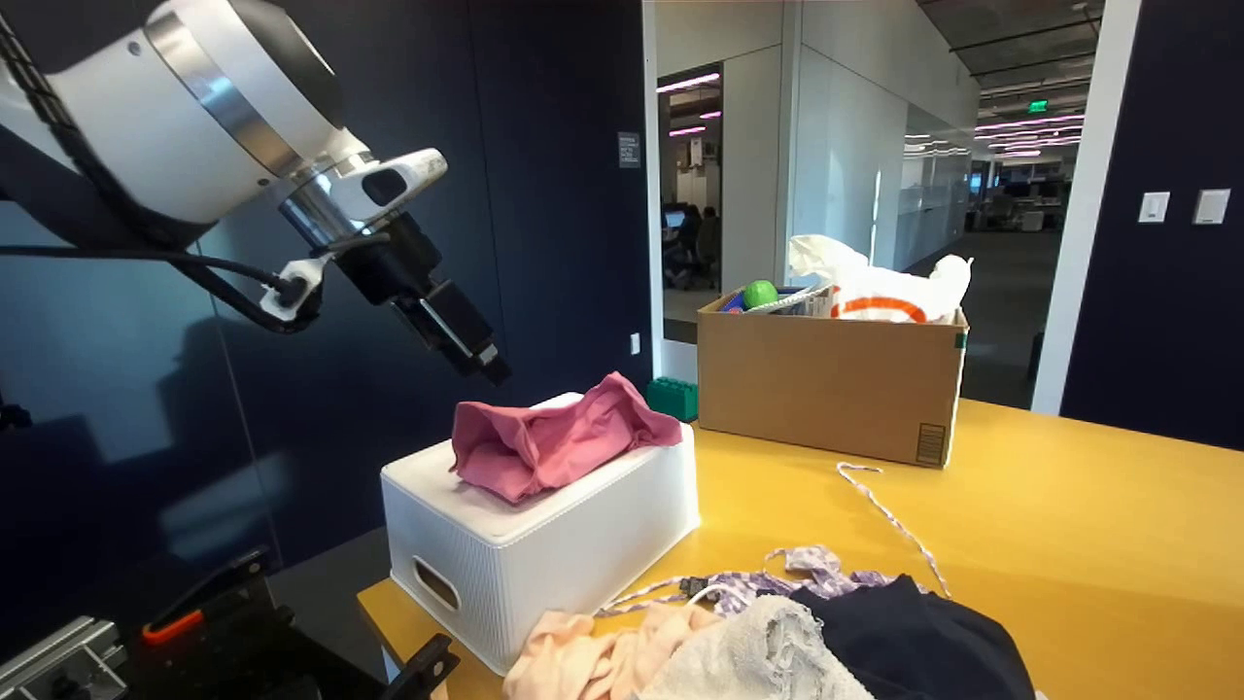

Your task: Put the pink shirt over the laundry basket

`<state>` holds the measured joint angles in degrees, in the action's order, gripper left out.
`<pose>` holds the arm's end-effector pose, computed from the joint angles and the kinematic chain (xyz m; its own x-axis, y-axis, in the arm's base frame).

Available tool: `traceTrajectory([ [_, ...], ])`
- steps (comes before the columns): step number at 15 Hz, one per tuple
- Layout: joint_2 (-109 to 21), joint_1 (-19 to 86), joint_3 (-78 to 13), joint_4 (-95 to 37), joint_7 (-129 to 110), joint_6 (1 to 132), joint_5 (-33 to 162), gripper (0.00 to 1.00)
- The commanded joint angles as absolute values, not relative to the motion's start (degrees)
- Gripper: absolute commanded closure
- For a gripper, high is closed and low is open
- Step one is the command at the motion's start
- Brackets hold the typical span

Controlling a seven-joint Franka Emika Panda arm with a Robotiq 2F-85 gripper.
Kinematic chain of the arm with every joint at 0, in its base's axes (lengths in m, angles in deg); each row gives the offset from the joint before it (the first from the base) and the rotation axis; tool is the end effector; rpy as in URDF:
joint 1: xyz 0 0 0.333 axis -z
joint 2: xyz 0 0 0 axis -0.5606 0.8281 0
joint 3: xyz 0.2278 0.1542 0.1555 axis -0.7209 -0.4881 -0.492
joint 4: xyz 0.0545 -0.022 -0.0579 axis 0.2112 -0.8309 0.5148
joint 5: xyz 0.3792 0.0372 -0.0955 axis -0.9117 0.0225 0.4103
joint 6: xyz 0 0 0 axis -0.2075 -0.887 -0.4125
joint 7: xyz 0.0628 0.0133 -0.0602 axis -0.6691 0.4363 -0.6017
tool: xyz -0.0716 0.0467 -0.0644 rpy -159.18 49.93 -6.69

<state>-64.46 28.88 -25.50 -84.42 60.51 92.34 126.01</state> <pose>0.4473 0.0001 0.2974 0.8208 -0.2772 0.4995 -0.4020 -0.9015 0.1603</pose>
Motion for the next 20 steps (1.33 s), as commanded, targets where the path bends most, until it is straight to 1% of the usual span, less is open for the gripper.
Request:
traceTrajectory([
  [1,-53.86,27.75,-27.01,-76.67,68.37,95.13,128.45,0.0],
  [4,-49.69,25.71,-27.76,-72.6,73.62,94.57,132.07,0.0],
  [9,-46.51,21.22,-27.87,-68.98,79.68,92.84,136.83,0.0],
  [11,-46.15,19.56,-27.64,-69.61,81.67,91.48,137.13,0.0],
  [16,-50.25,15.17,-26.86,-73.6,86.35,86.57,135.41,0.0],
  [20,-49.87,14.53,-26.52,-74.68,89.77,84.29,136.31,0.0],
])
